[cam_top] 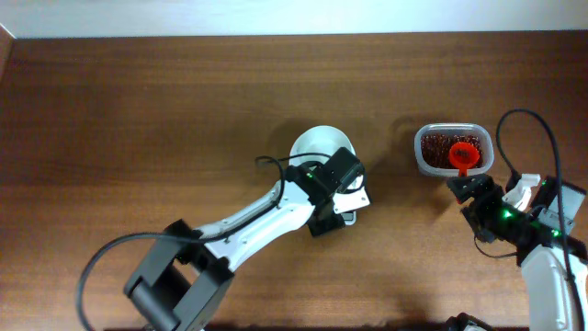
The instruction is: Scoop item into bowl and weigh 50g on scale
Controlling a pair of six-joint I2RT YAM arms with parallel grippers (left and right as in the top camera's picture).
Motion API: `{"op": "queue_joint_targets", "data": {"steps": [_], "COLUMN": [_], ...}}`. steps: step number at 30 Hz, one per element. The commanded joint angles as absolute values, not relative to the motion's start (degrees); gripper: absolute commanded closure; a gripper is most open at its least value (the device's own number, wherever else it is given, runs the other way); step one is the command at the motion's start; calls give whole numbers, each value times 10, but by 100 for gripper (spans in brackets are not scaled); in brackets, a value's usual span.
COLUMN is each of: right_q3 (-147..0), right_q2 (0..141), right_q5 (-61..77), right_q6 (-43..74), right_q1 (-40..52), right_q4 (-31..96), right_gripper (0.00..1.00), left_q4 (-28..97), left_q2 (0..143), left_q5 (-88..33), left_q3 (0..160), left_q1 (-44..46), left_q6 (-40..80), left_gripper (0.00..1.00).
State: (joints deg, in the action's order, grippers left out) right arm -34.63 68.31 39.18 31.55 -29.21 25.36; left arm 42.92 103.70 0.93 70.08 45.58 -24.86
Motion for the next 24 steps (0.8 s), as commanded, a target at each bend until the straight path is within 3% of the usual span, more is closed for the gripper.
{"op": "queue_joint_targets", "data": {"steps": [1,3,5,6,7,24], "right_q3": [-326,-326,-326,-325,-324,-287], "right_q2": [684,684,684,684,685,696], "right_q5": [382,376,380,378,379,207], "right_q6": [376,376,394,403,411,537], "right_q1": [-292,-292,-292,-292,-292,-142], "right_q4": [219,200,185,182,175,62], "right_gripper": [22,28,55,63,65,59], "left_q4": [429,429,425,423,422,421], "left_q2": [1066,1070,1071,1071,1071,1071], "left_q5": [13,13,13,13,13,-2], "left_q3": [702,702,702,702,702,702], "left_q1": [458,458,458,458,458,457], "left_q6": [-263,-263,-263,-263,-263,-263], "left_gripper": [40,39,39,39,39,38]}}
